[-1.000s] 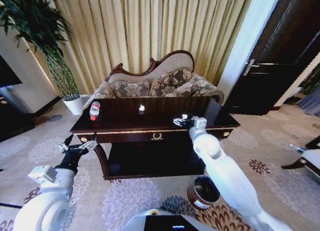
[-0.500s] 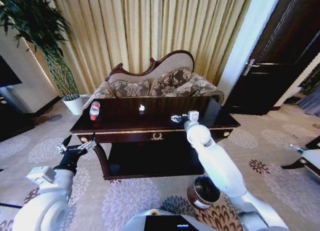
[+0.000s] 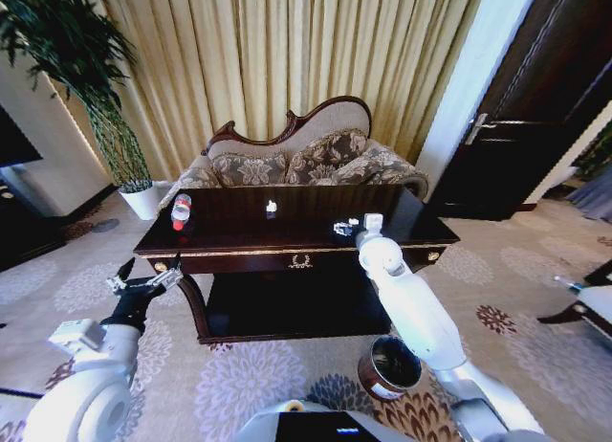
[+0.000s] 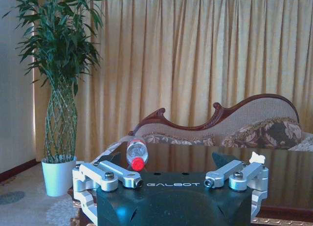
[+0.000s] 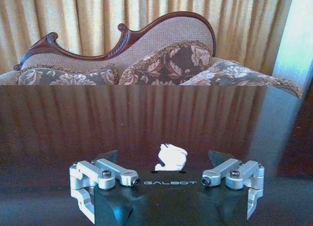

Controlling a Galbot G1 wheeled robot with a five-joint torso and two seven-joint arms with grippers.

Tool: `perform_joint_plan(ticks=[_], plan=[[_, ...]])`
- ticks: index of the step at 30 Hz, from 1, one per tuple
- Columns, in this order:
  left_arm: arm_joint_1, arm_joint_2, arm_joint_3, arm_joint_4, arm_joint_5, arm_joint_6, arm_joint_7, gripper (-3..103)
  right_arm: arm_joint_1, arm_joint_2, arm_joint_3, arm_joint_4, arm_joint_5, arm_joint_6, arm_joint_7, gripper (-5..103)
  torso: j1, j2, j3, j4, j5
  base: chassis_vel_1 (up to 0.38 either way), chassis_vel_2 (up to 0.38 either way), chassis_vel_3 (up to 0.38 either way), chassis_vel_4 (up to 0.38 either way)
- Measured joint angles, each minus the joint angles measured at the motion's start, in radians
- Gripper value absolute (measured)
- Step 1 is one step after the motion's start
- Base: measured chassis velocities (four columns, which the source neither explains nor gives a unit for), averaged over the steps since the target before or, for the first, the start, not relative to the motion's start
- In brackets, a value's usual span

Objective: Move to the front of the table and place the trash on the table into the trash bin.

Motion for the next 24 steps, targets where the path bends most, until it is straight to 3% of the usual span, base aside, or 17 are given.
perform_joint_plan(ticks=[1, 7, 10, 14, 16, 21, 23, 24], plan=[[0.001, 0.000, 0.000, 0.000, 0.000, 0.000, 0.000, 100, -0.001, 0.000, 0.001, -0.001, -0.001, 0.000, 0.000, 103, 0.000, 0.000, 0.000, 0.0000, 0.0000, 0.000, 0.000, 0.000, 0.000], [0.003, 0.000, -0.003, 0.000, 0.004, -0.006, -0.001, 100, -0.004, -0.003, 0.002, -0.001, -0.007, 0.003, -0.001, 85, 0.000, 0.000, 0.000, 0.0000, 0.0000, 0.000, 0.000, 0.000, 0.000], [0.006, -0.001, -0.006, 0.000, 0.004, -0.006, -0.001, 100, -0.005, -0.005, 0.003, -0.002, -0.014, 0.007, -0.004, 68, 0.000, 0.000, 0.000, 0.0000, 0.0000, 0.000, 0.000, 0.000, 0.000], [0.008, -0.004, -0.009, 0.000, 0.004, -0.006, -0.004, 100, -0.007, -0.005, 0.004, -0.005, -0.020, 0.011, -0.008, 63, 0.000, 0.000, 0.000, 0.0000, 0.0000, 0.000, 0.000, 0.000, 0.000], [0.013, -0.006, -0.016, 0.000, 0.003, -0.006, -0.005, 100, -0.011, -0.006, 0.008, -0.006, -0.023, 0.013, -0.013, 47, 0.000, 0.000, 0.000, 0.0000, 0.0000, 0.000, 0.000, 0.000, 0.000], [0.014, -0.006, -0.023, 0.000, 0.001, -0.006, -0.005, 100, -0.016, -0.008, 0.011, -0.001, -0.023, 0.012, -0.022, 36, 0.000, 0.000, 0.000, 0.0000, 0.0000, 0.000, 0.000, 0.000, 0.000], [0.015, -0.007, -0.023, 0.000, 0.000, -0.006, -0.006, 100, -0.023, -0.008, 0.014, 0.002, -0.024, 0.011, -0.029, 20, 0.000, 0.000, 0.000, 0.0001, 0.0000, 0.000, 0.000, 0.000, 0.000], [0.015, -0.007, -0.023, 0.000, 0.000, -0.006, -0.006, 100, -0.023, -0.008, 0.014, 0.002, -0.024, 0.011, -0.029, 20, 0.000, 0.000, 0.000, 0.0001, 0.0000, 0.000, 0.000, 0.000, 0.000]])
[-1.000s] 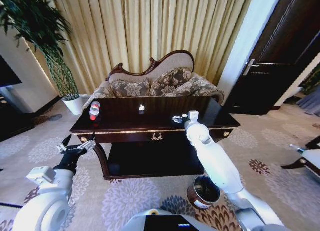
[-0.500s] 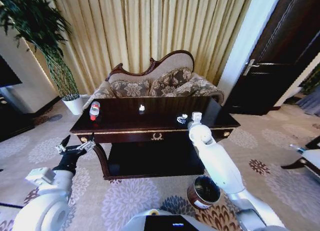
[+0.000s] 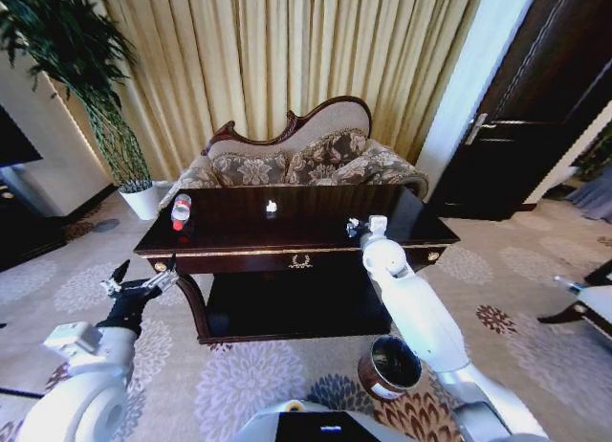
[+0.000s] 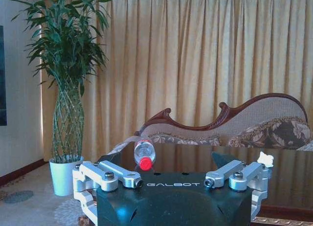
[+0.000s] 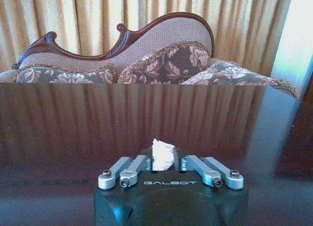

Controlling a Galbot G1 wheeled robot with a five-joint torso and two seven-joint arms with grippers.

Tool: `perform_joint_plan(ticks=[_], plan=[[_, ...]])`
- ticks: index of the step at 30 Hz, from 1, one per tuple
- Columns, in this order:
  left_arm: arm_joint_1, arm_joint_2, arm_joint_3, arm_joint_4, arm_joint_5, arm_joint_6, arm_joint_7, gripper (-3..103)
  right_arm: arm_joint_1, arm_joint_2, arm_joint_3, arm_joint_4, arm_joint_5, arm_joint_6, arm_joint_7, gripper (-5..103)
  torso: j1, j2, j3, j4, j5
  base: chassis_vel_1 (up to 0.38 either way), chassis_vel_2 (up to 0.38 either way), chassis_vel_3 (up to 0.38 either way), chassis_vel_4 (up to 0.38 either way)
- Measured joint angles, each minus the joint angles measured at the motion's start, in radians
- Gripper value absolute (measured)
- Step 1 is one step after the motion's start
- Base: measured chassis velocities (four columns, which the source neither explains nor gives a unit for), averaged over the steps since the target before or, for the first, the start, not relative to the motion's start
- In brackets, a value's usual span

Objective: Move to the front of the table and place the trash on the table into the trash bin.

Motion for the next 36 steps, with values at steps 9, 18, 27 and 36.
perform_joint_plan(ticks=[9, 18, 27, 36], plan=[[0.002, -0.007, 0.000, 0.000, 0.003, -0.001, 0.000, 100, -0.032, -0.006, 0.015, 0.005, -0.012, 0.001, -0.024, 1, 0.000, 0.000, 0.000, 0.0000, 0.0000, 0.000, 0.000, 0.000, 0.000], [0.002, -0.012, 0.018, 0.000, 0.014, -0.001, 0.002, 100, -0.066, -0.028, 0.042, 0.037, -0.007, 0.025, -0.028, 0, 0.000, 0.000, 0.000, -0.0001, 0.0001, 0.000, 0.000, 0.000, 0.000], [0.004, -0.022, 0.031, 0.000, 0.025, -0.001, 0.006, 100, -0.110, -0.057, 0.085, 0.111, 0.012, 0.093, -0.054, 0, 0.000, 0.000, 0.000, 0.0000, 0.0001, 0.000, 0.000, 0.000, 0.000], [0.001, -0.022, 0.033, 0.000, 0.024, -0.005, 0.006, 100, -0.231, -0.100, 0.180, 0.230, -0.088, 0.271, -0.204, 0, 0.000, 0.000, 0.000, -0.0003, 0.0000, 0.000, 0.000, 0.000, 0.000]])
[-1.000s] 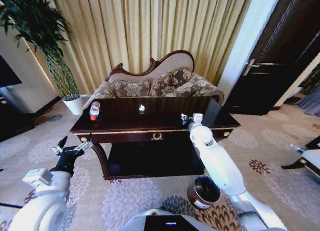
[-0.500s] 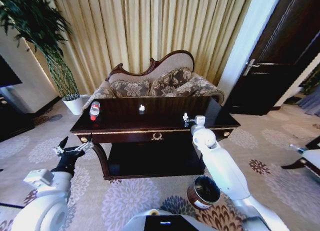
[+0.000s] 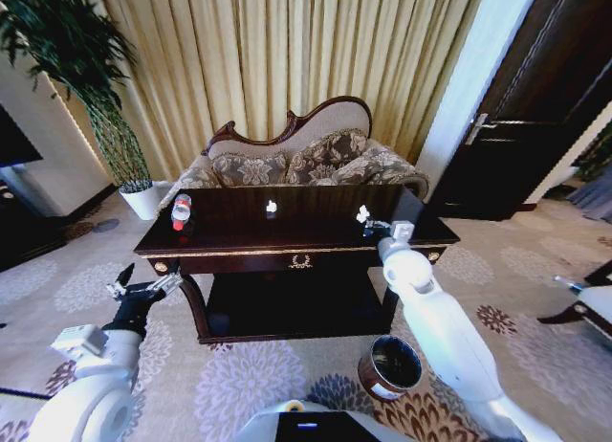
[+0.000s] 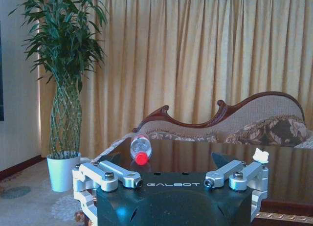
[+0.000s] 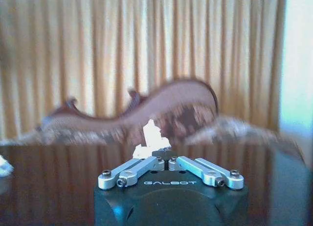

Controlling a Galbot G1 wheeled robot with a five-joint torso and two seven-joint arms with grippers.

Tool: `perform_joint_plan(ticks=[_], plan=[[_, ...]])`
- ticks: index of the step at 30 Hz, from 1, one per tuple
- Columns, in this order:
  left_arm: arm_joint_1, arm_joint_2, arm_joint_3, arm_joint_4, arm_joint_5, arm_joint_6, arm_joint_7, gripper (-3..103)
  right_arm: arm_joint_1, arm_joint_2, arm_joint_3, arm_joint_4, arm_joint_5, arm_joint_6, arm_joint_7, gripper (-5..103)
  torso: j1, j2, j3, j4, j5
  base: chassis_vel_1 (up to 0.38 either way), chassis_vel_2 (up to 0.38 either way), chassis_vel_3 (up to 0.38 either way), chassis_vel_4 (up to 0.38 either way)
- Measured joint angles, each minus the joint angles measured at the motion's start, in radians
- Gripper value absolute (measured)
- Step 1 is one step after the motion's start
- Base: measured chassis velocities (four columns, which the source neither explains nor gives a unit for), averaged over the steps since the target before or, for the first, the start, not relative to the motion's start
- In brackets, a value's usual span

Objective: Move to the front of the table and place the trash on the table into the trash bin.

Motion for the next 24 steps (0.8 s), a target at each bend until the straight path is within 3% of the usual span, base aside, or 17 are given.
perform_joint_plan(ticks=[2, 7, 13, 24], plan=[[-0.002, -0.001, 0.002, 0.000, 0.000, -0.006, 0.000, 100, -0.060, -0.012, 0.030, 0.052, -0.048, 0.080, -0.022, 0, 0.000, 0.000, 0.000, 0.0002, 0.0001, 0.000, 0.000, 0.000, 0.000], [-0.011, -0.001, 0.009, 0.000, 0.001, -0.012, -0.002, 100, -0.141, -0.004, 0.061, 0.121, -0.111, 0.142, -0.025, 0, 0.000, 0.000, 0.000, 0.0002, 0.0001, 0.000, 0.000, 0.000, 0.000], [-0.017, 0.004, 0.024, 0.000, 0.002, -0.013, -0.004, 100, -0.213, 0.034, 0.079, 0.210, -0.162, 0.109, 0.014, 0, 0.000, 0.000, 0.000, 0.0002, -0.0001, 0.000, 0.000, 0.000, 0.000], [-0.021, 0.003, 0.022, 0.000, 0.001, -0.013, -0.002, 100, -0.218, 0.036, 0.080, 0.217, -0.171, 0.059, 0.043, 0, 0.000, 0.000, 0.000, 0.0003, 0.0000, 0.019, -0.024, -0.024, 0.021]])
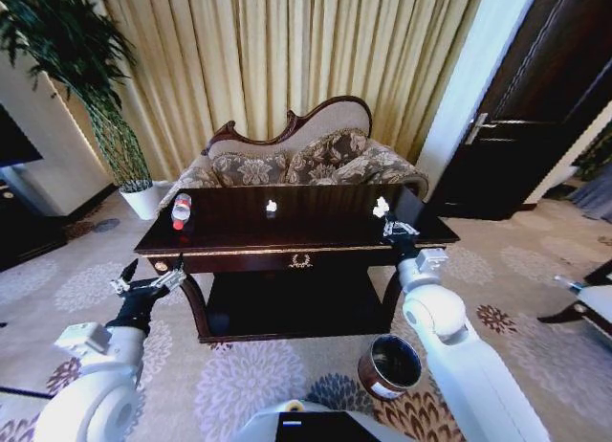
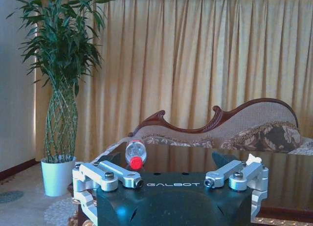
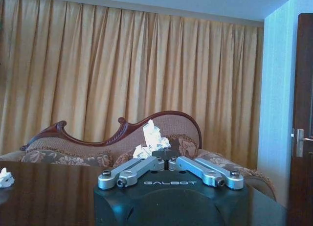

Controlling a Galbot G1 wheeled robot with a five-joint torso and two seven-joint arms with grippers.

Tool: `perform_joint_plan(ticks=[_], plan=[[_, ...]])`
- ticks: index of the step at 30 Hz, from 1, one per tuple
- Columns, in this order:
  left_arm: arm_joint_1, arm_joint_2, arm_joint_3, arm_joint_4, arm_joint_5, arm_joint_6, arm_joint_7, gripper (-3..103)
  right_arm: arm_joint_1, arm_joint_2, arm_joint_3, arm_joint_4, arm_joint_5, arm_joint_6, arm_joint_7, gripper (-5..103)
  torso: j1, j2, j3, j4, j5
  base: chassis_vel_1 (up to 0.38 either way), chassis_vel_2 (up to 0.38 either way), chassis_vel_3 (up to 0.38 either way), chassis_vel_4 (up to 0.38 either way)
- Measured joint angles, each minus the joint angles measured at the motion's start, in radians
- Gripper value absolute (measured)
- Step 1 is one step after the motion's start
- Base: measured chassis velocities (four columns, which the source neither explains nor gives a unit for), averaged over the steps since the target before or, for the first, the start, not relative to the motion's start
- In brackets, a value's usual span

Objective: Move to the front of the table and place the trash on the table into the trash bin.

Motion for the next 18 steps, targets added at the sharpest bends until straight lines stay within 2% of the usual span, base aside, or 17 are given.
perform_joint_plan(ticks=[7, 18], plan=[[-0.002, 0.000, 0.003, 0.000, 0.000, 0.000, 0.002, 100, -0.014, 0.006, -0.001, 0.001, 0.000, -0.003, 0.006, 0, 0.000, 0.000, 0.000, -0.0002, 0.0001, 0.151, -0.152, -0.152, 0.158], [-0.001, 0.000, 0.005, 0.000, 0.002, 0.000, 0.003, 100, -0.028, 0.023, -0.035, -0.042, -0.044, 0.015, 0.033, 0, -0.001, 0.001, 0.000, -0.0001, -0.0002, 0.240, -0.257, -0.256, 0.227]])
